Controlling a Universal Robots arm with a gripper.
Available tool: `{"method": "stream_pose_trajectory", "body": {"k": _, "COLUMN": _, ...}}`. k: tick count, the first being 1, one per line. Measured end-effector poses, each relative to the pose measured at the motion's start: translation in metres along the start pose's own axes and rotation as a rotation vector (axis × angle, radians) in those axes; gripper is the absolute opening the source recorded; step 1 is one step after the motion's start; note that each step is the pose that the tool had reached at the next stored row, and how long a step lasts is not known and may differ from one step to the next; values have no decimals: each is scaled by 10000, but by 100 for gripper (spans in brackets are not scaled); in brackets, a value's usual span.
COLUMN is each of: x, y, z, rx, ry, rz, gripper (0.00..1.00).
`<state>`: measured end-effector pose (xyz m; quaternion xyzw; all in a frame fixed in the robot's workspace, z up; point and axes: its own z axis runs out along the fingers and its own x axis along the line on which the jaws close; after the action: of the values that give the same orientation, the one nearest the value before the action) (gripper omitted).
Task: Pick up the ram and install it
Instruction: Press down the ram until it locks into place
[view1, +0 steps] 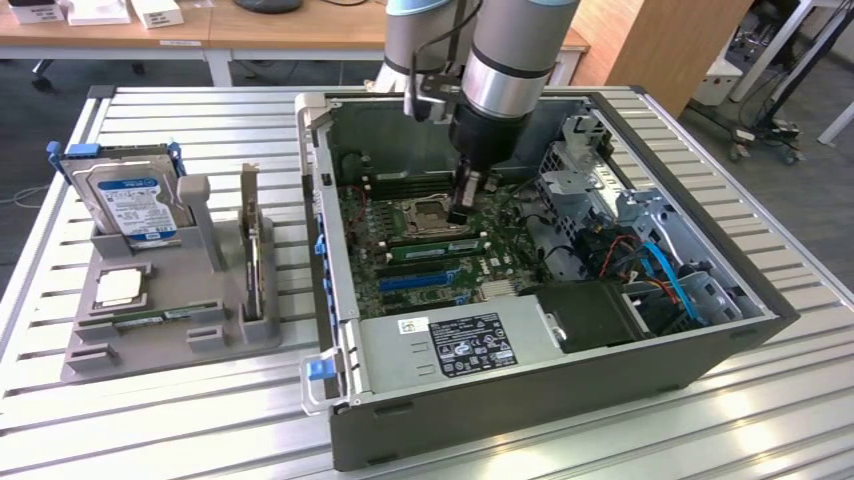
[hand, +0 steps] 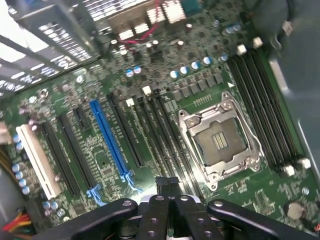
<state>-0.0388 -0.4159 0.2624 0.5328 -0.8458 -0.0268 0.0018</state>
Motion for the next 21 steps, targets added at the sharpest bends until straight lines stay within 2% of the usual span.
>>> {"method": "stream_pose_trajectory", "body": {"k": 21, "x": 0, "y": 0, "z": 12, "rx": 97, "ry": -181, "rz": 3813, "gripper": 10}}
